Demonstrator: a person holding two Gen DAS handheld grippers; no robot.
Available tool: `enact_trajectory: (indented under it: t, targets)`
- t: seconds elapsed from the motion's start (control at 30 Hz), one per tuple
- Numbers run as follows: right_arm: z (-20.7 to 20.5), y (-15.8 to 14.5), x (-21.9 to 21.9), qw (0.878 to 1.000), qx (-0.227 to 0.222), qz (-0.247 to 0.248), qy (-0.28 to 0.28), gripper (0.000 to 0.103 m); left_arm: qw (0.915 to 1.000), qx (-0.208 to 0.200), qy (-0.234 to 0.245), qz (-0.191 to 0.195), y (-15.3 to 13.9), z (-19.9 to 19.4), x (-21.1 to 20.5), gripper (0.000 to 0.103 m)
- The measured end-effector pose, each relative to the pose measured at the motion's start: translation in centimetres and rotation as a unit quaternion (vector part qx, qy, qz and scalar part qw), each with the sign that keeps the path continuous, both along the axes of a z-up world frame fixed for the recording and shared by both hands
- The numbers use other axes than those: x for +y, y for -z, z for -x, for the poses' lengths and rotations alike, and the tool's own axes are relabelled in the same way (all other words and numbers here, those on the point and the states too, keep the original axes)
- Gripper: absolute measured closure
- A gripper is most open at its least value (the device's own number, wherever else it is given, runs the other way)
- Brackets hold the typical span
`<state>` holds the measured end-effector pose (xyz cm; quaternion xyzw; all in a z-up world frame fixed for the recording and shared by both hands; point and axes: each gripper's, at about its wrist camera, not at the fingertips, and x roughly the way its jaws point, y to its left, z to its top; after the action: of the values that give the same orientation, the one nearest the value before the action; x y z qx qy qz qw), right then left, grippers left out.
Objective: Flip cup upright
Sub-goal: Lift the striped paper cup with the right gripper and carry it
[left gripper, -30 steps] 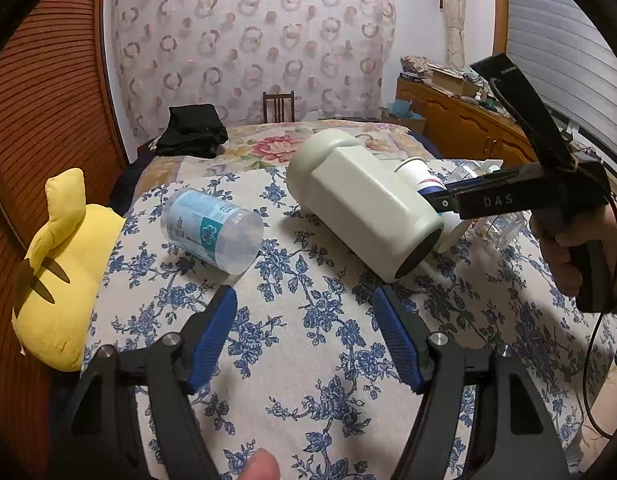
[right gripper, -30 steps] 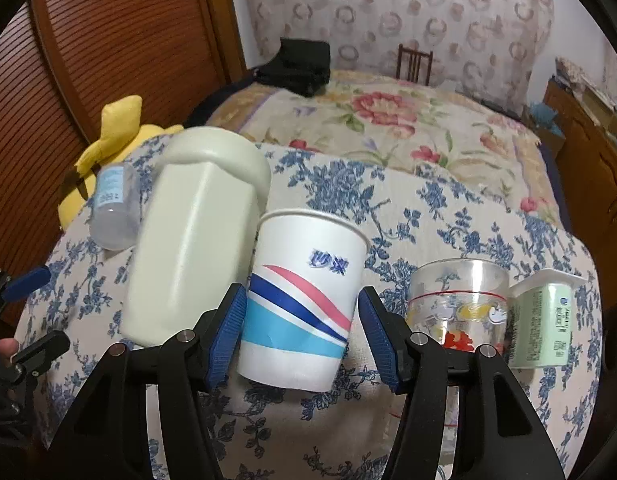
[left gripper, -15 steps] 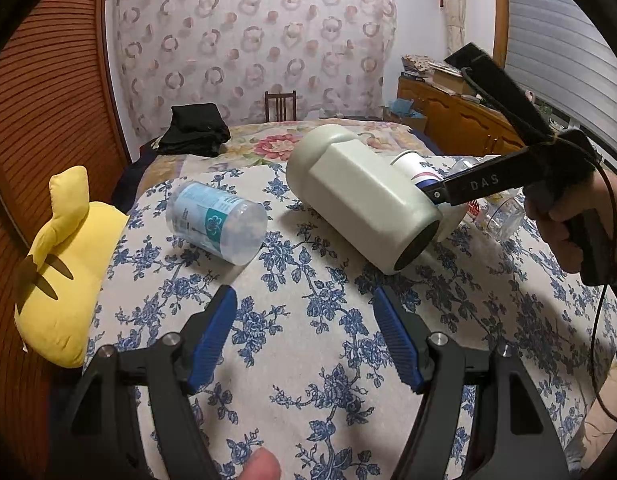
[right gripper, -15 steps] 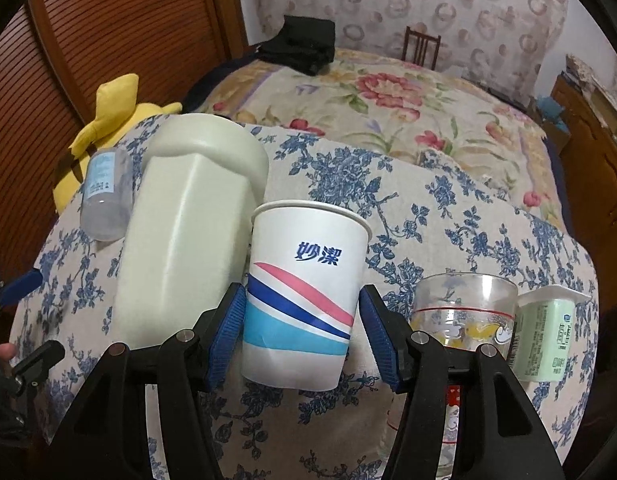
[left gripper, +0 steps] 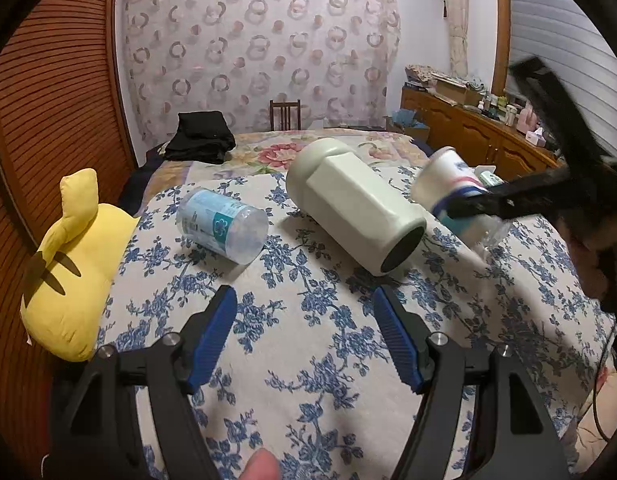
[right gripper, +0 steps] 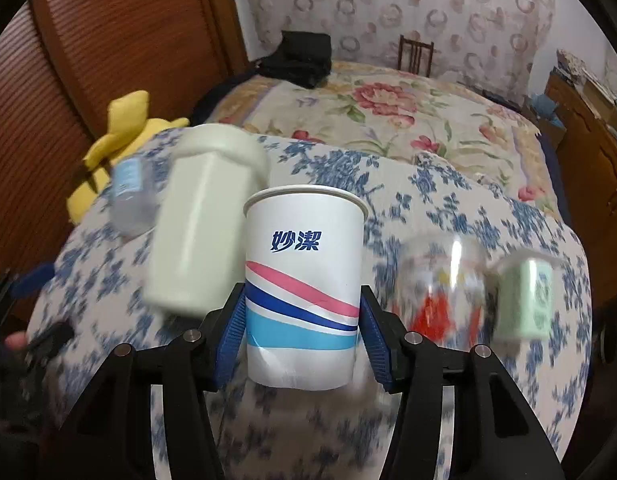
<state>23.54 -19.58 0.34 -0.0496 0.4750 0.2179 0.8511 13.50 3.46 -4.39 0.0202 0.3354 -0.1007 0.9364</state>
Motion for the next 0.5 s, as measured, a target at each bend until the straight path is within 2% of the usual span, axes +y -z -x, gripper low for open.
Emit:
enact_trajectory:
  t: [0.23, 0.5]
  targets:
    - [6.3, 0.2, -0.3, 0.999, 0.004, -0.028, -0.022, 0.048, 1.0, -0.003, -0.001, 0.0, -0.2, 2.3, -0.8, 0.032]
    - [10.6, 2.2, 0.3, 0.998, 0.017, -0.048, -0.027, 0.047, 0.9999, -0.004, -0.011, 0.0, -0.3, 4.9, -0.6, 0.032]
